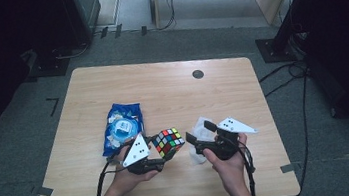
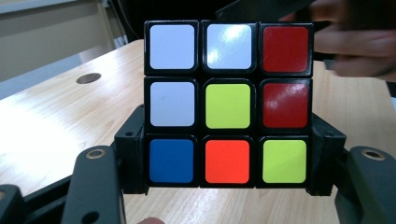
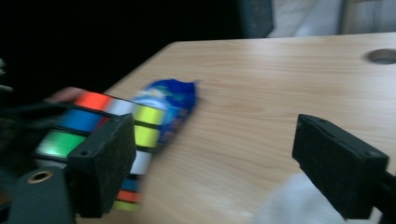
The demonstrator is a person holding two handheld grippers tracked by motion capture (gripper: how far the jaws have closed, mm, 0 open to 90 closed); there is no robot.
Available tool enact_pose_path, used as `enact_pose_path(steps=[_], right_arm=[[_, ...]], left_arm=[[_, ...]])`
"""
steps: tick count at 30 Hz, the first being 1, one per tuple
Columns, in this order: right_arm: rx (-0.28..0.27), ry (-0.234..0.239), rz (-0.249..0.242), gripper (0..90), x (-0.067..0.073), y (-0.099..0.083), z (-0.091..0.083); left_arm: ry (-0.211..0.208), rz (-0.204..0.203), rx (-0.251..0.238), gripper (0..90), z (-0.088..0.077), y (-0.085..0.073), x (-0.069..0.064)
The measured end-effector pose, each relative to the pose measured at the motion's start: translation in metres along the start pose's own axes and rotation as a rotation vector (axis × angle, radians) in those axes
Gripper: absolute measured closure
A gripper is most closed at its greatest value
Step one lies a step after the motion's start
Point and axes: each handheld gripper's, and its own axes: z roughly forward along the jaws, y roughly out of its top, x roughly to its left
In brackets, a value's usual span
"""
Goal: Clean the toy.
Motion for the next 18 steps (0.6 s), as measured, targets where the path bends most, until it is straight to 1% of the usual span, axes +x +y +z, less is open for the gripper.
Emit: enact_pose_path(steps=[2,4,5,6,7,8,10,12,14,16,17,18], right_arm=[[0.005,0.042,0.020,7.7,0.014,0.000,0.003],[0.017,0.071,0.041,5.4,0.024,-0.002,0.007],[0.029,0.080,0.051,5.2,0.028,-0.004,0.010],[0.041,0.078,0.059,5.2,0.030,-0.006,0.013],[0.051,0.075,0.064,5.2,0.031,-0.008,0.015],[0.059,0.075,0.070,5.6,0.031,-0.010,0.017],[0.071,0.074,0.101,7.5,0.031,-0.014,0.021],[0.066,0.085,0.127,11.9,0.030,-0.018,0.024],[0.060,0.086,0.137,14.9,0.031,-0.021,0.026],[0.062,0.087,0.154,20.7,0.032,-0.023,0.028],[0.068,0.091,0.165,21.7,0.031,-0.024,0.028],[0.061,0.105,0.180,25.8,0.031,-0.024,0.028]], left_arm=[[0.006,0.001,-0.001,34.2,0.001,0.000,-0.002],[0.016,0.006,-0.004,34.2,0.004,0.000,-0.006],[0.023,0.008,-0.004,34.2,0.004,0.000,-0.007],[0.028,0.007,-0.006,34.2,0.005,0.001,-0.008],[0.036,0.010,-0.009,34.2,0.006,0.001,-0.009],[0.042,0.004,-0.014,34.2,0.006,0.002,-0.010],[0.051,-0.006,-0.022,34.2,0.007,0.002,-0.012],[0.061,-0.015,-0.035,34.2,0.008,0.003,-0.014],[0.071,-0.017,-0.043,34.2,0.009,0.003,-0.017],[0.072,-0.020,-0.048,34.1,0.011,0.004,-0.020],[0.078,-0.020,-0.050,34.1,0.012,0.004,-0.021],[0.078,-0.018,-0.046,34.1,0.012,0.004,-0.022]])
